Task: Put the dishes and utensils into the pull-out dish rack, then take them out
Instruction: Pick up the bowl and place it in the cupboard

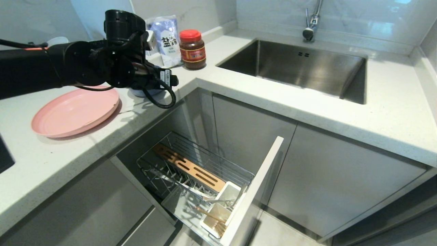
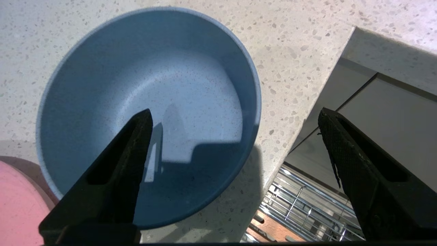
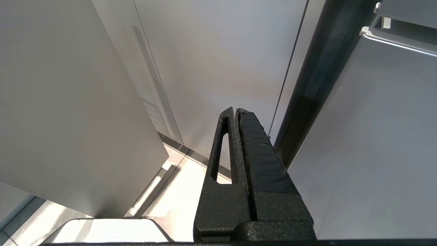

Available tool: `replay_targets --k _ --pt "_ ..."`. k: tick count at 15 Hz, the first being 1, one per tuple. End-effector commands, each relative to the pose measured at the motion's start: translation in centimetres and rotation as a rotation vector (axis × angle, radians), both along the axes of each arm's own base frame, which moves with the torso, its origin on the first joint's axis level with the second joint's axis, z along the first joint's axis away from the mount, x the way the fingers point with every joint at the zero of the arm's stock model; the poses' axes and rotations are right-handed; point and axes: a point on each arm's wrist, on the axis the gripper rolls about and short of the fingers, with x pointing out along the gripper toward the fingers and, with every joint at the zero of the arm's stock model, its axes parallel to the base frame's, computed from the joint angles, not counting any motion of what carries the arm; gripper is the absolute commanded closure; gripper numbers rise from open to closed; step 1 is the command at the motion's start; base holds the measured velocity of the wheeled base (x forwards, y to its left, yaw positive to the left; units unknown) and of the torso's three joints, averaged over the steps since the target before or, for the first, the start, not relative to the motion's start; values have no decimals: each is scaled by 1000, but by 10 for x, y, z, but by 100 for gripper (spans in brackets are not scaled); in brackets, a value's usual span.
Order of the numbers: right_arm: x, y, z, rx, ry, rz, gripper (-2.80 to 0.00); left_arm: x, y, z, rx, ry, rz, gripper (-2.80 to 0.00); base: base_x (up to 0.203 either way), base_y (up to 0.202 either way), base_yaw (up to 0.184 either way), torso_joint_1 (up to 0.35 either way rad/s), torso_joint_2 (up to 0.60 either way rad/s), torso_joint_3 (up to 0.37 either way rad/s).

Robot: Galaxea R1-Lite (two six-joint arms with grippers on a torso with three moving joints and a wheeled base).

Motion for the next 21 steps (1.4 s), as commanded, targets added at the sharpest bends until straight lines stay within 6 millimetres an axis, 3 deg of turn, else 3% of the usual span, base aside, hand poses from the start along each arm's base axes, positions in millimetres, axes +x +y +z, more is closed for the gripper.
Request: replay_targets --k 1,2,3,16,21 --pt "0 0 0 0 -4 -1 0 1 0 -1 3 4 2 -280 0 0 0 0 0 0" --pt "0 0 0 0 -2 1 0 1 0 -2 5 6 2 -280 0 0 0 0 0 0" --pt "0 0 -1 0 -2 -1 0 1 0 -3 8 12 1 0 0 0 0 0 0 0" --pt "0 0 0 0 -4 -1 0 -2 1 3 8 -5 1 0 0 0 0 0 0 0" --pt "0 0 0 0 -4 -1 0 -22 9 27 -113 -70 28 0 0 0 0 0 0 0"
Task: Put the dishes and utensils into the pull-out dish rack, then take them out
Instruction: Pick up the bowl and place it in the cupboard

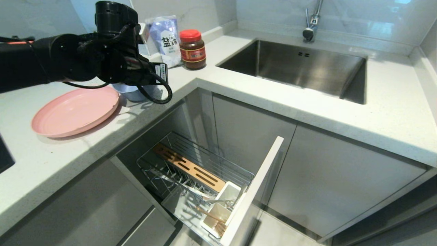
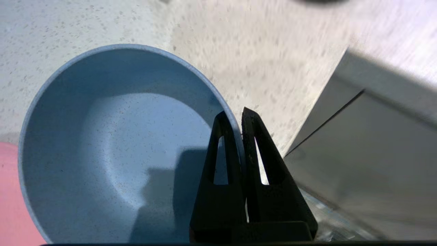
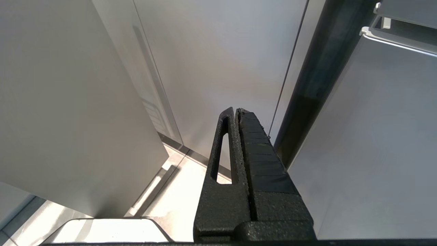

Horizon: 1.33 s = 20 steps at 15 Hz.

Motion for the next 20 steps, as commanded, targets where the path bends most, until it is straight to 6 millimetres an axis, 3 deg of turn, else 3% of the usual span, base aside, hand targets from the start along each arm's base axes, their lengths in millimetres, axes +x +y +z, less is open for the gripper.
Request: replay_targets --k 1,6,10,15,17,20 --pt "0 0 -1 0 -3 0 0 -16 5 18 -81 -54 14 0 0 0 0 0 0 0" --pt "0 0 0 0 -3 0 0 -58 3 50 -160 -123 -15 0 0 0 0 0 0 0" --pt "0 0 0 0 -3 1 0 -90 -1 63 -230 -170 11 0 0 0 0 0 0 0" --pt "0 0 -1 0 -3 0 0 -123 -40 66 -454 -146 -129 0 0 0 0 0 0 0" --pt "0 0 -1 0 -2 0 0 -125 -46 59 -538 -112 -133 0 0 0 0 0 0 0" --pt "0 0 -1 0 -3 1 0 -135 -66 57 -819 -102 -214 0 0 0 0 0 0 0"
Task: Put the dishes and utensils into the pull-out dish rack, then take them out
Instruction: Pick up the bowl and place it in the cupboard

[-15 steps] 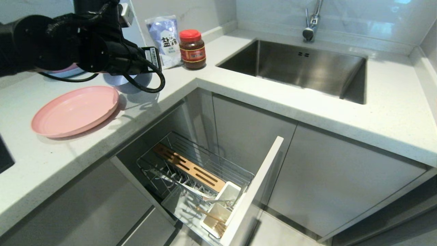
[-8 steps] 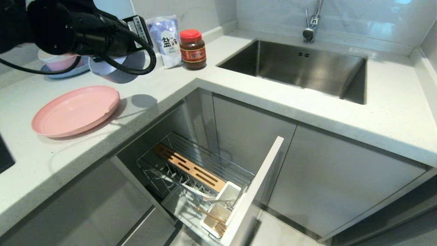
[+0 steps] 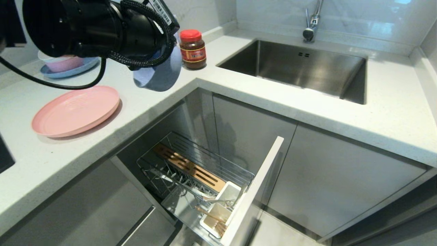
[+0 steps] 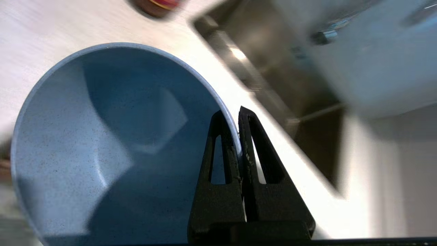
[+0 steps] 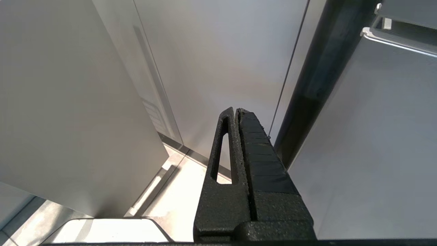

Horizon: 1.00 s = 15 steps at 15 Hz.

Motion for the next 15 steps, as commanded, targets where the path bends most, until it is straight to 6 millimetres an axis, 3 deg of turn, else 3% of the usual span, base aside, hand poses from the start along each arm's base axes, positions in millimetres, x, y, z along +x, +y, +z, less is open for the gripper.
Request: replay_targets --k 1,3,6,10,15 --pt "0 0 0 0 -4 2 0 -8 -17 -6 -187 3 -60 0 0 0 0 0 0 0" --pt "0 0 0 0 -4 2 0 -9 -25 -27 -204 31 -61 0 0 0 0 0 0 0" --pt "0 0 0 0 -3 2 0 -4 -35 -84 -232 61 -55 0 0 0 0 0 0 0" --pt "0 0 -1 0 -3 0 0 3 -41 -140 -288 33 -30 0 0 0 0 0 0 0" --pt "0 0 0 0 -4 0 0 32 -51 -182 -345 -2 -5 0 0 0 0 0 0 0"
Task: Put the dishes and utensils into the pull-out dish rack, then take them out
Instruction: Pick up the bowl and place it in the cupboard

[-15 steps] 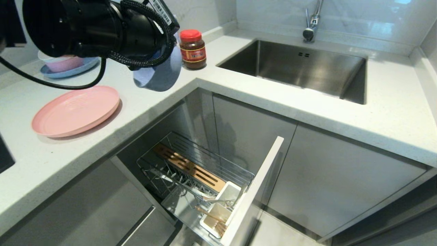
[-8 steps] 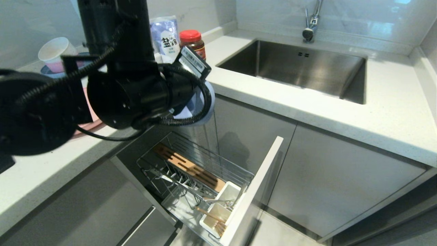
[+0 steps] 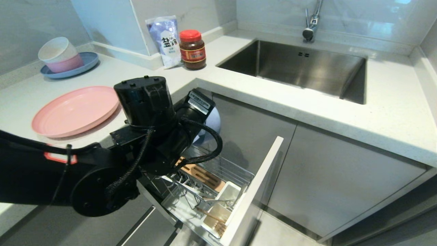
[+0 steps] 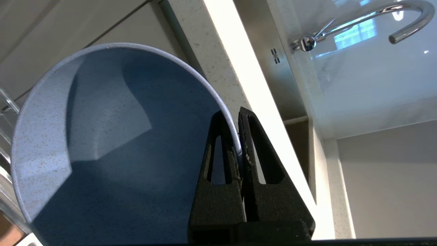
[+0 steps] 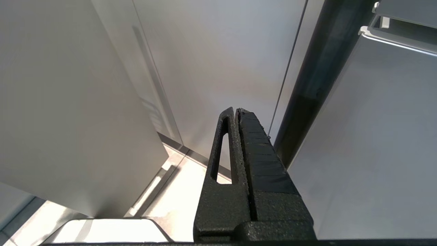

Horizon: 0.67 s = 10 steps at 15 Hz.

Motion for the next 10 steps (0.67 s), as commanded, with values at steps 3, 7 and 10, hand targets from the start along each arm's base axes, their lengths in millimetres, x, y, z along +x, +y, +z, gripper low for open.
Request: replay_targets --k 3,7,10 --pt "0 0 0 0 -2 1 0 31 -18 -63 41 58 26 0 0 0 0 0 0 0" --pt "0 0 -1 0 -2 0 0 56 -24 -104 41 58 60 0 0 0 0 0 0 0" --pt "0 0 -1 0 -2 2 0 74 -22 -127 31 48 90 0 0 0 0 0 0 0"
